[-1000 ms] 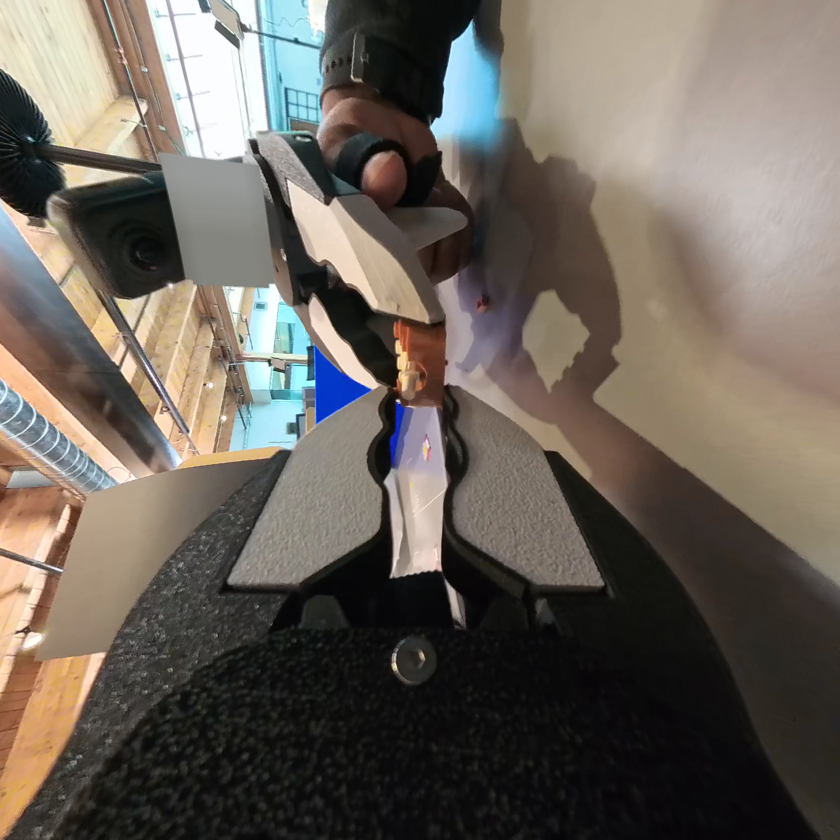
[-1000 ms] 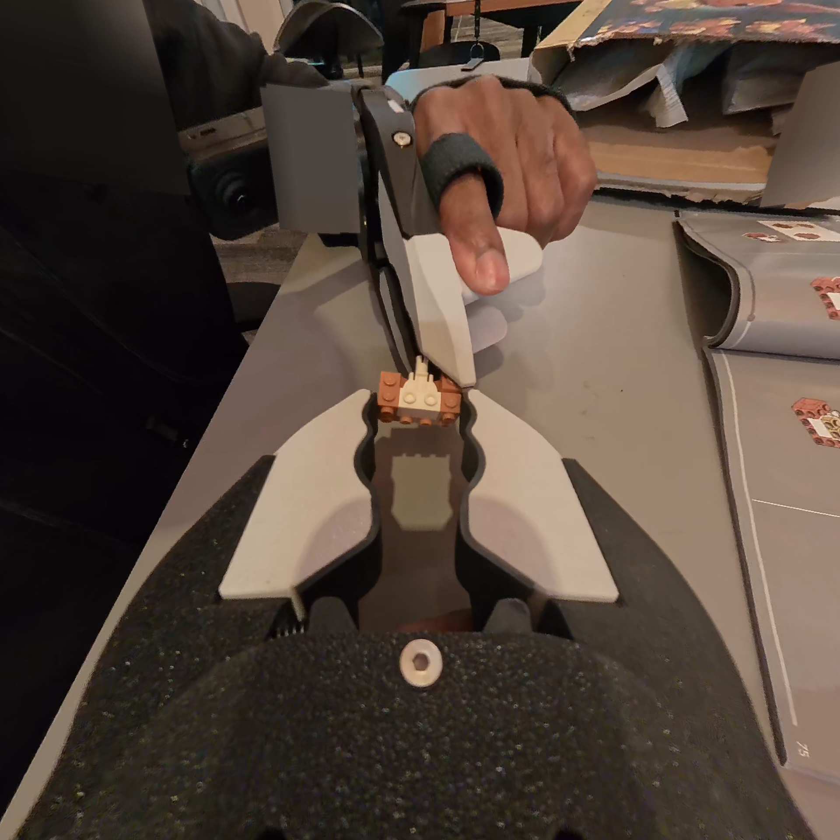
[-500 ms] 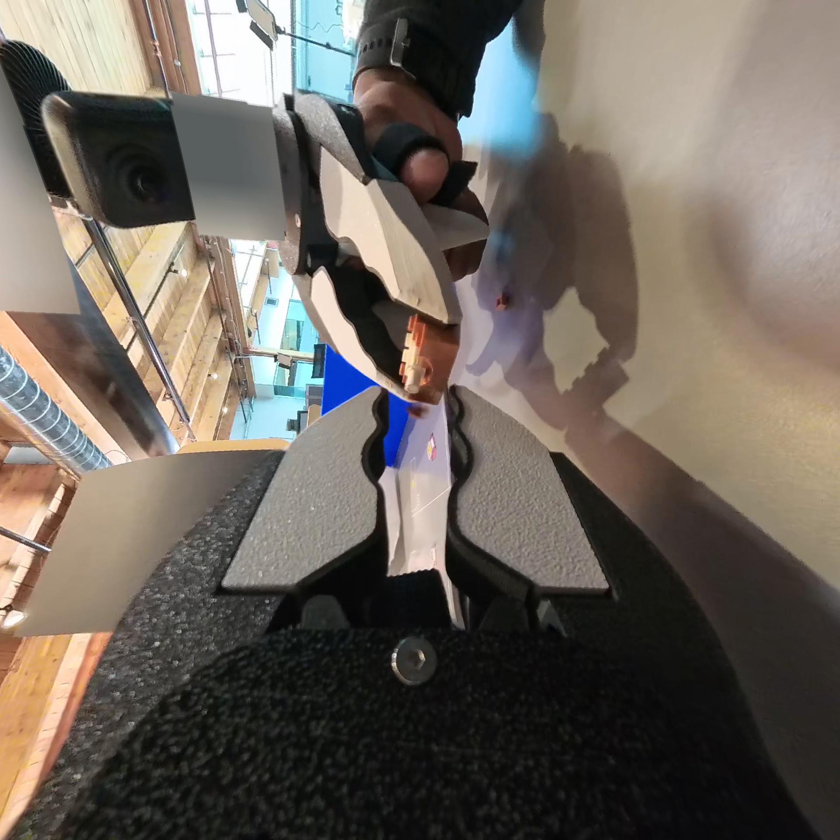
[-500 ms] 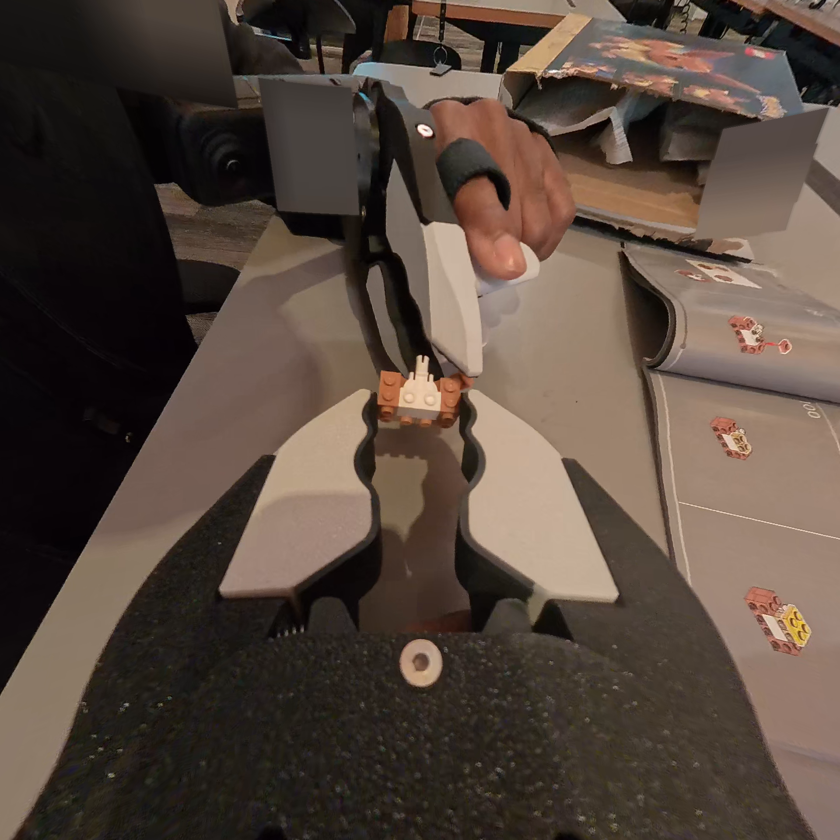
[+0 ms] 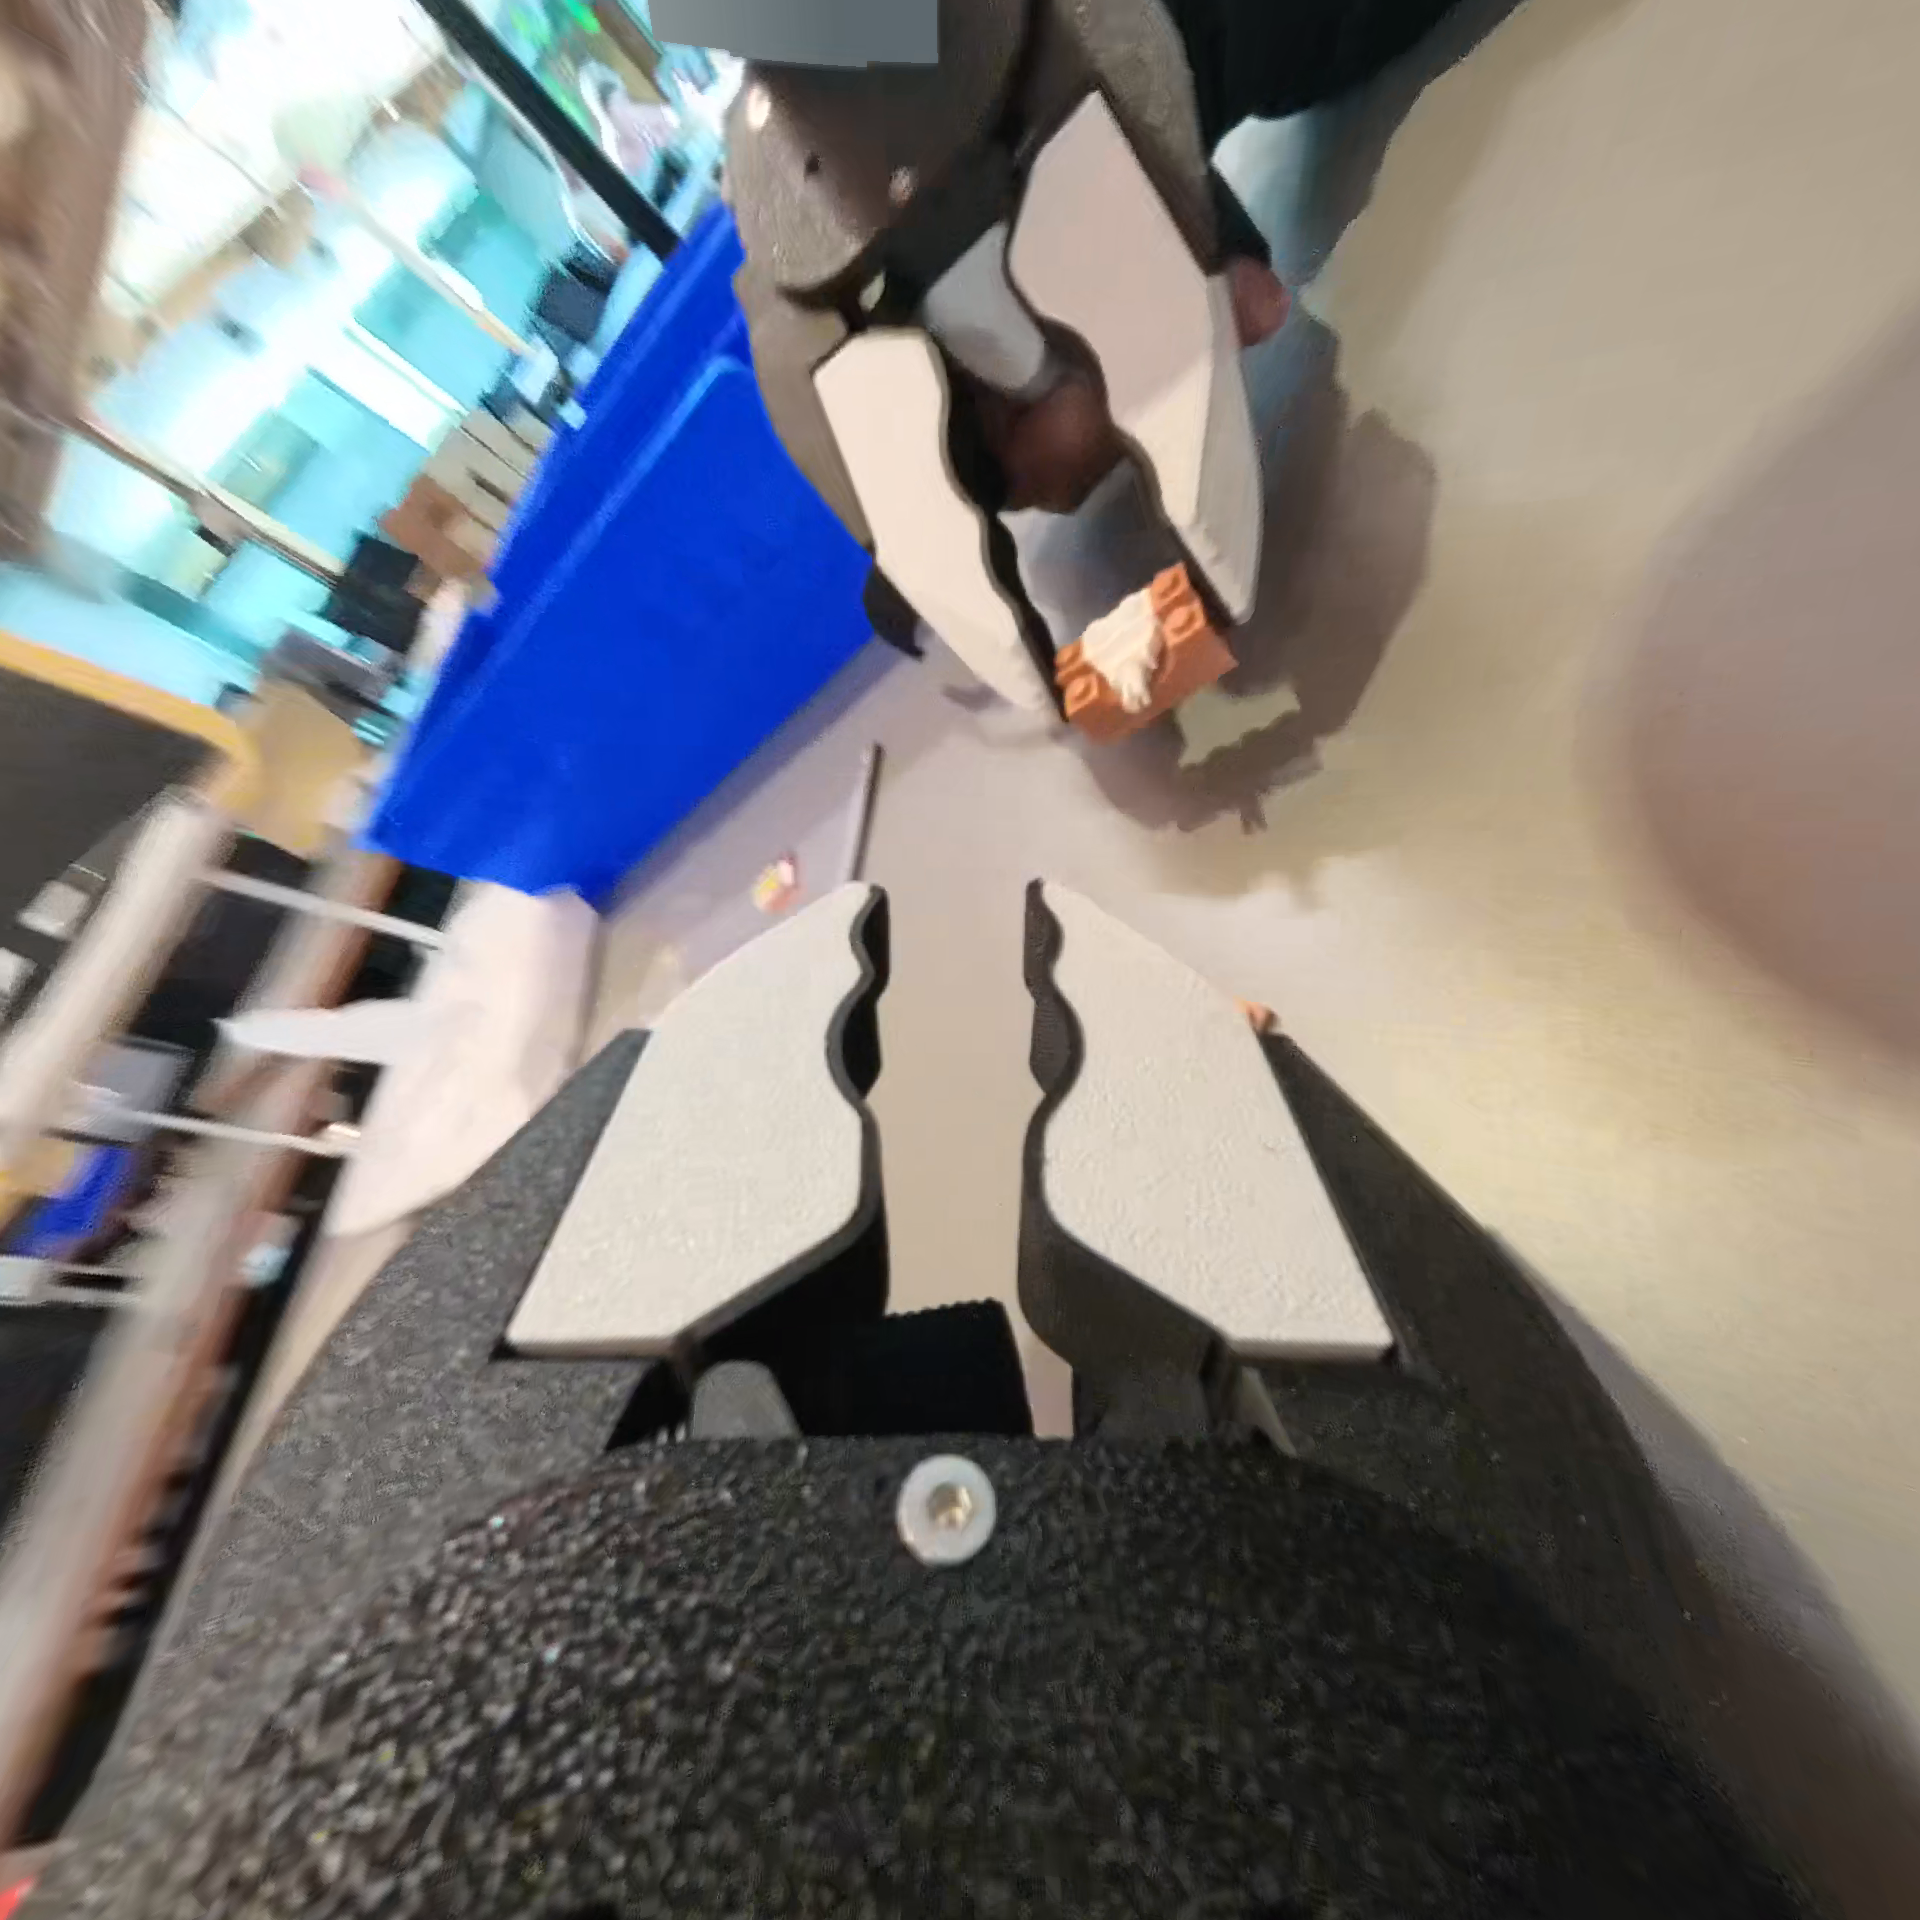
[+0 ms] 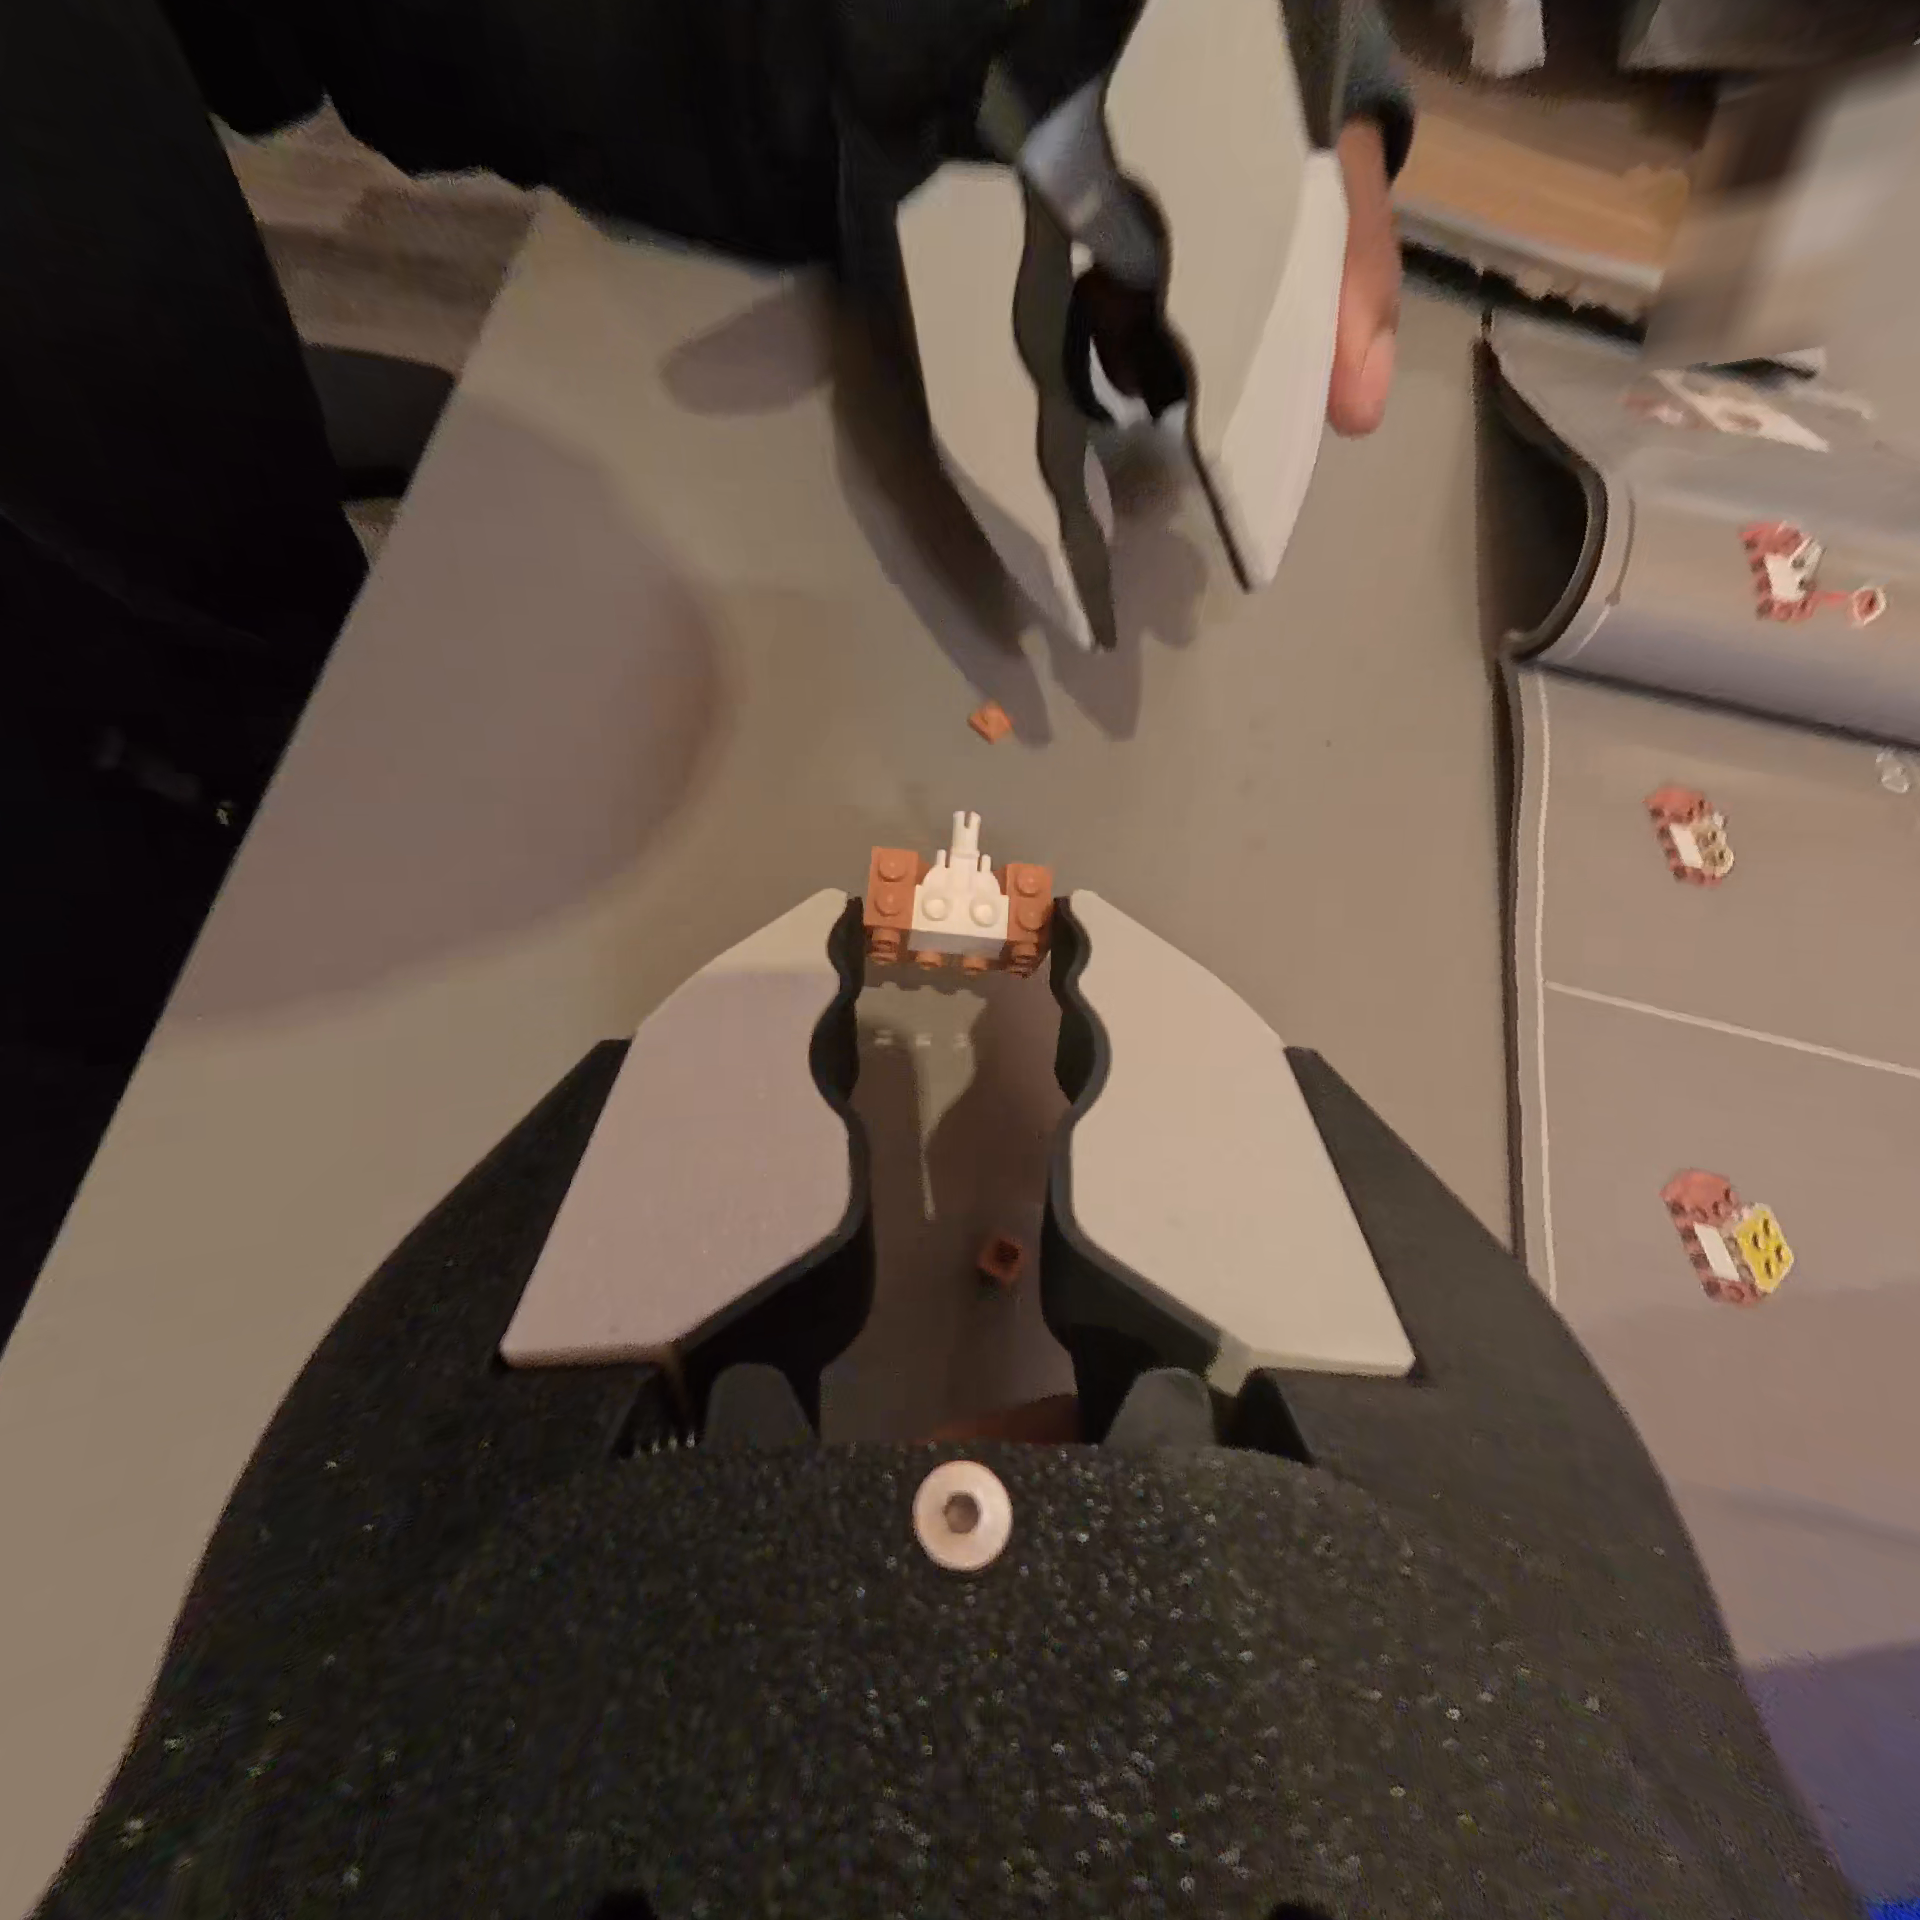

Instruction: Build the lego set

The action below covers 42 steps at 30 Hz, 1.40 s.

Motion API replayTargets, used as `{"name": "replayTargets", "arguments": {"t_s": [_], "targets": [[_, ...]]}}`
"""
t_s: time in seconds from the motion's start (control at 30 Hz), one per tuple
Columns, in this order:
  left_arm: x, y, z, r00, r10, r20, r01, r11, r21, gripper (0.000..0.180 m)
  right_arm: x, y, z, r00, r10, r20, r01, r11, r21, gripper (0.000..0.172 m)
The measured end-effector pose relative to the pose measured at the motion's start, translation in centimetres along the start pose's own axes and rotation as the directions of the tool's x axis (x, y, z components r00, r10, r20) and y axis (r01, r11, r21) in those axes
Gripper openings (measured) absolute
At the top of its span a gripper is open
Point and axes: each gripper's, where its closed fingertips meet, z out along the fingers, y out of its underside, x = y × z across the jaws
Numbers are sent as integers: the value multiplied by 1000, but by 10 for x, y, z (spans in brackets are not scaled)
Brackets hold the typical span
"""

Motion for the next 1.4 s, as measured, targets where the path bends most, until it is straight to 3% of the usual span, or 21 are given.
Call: {"name": "replayTargets", "arguments": {"t_s": [0.17, 0.33, 0.5, 0.8, 0.93, 1.07, 1.17, 1.4], "targets": [[25, 7, -18, 923, -277, -266, 273, 961, -52, 21, 0, 16, 6, 1000, 5, -6, -5, 996, -93, 34], [50, 22, -10, 880, -288, -378, 226, 953, -201, 26, -5, 17, 12, 1000, -10, 26, 12, 996, -90, 34], [49, 25, -5, 832, -302, -465, 227, 951, -211, 21, -5, 15, 12, 999, -17, 39, 20, 996, -81, 34], [59, 26, -4, 684, -343, -643, 214, 938, -272, 8, -7, 17, 13, 999, -25, 46, 29, 996, -87, 34], [61, 24, -2, 681, -374, -629, 240, 926, -291, 8, -5, 16, 12, 999, -26, 32, 29, 996, -81, 34], [47, 24, 7, 745, -455, -488, 335, 887, -316, 7, -1, 12, 12, 1000, -28, -9, 27, 998, -56, 34], [31, 6, 13, 755, -516, -405, 438, 856, -275, 7, 3, 8, 13, 999, -25, -46, 24, 999, -34, 34], [14, -23, 20, 694, -636, -338, 571, 772, -281, 7, 4, -7, 15, 993, -33, -111, 37, 999, 35, 34]]}}
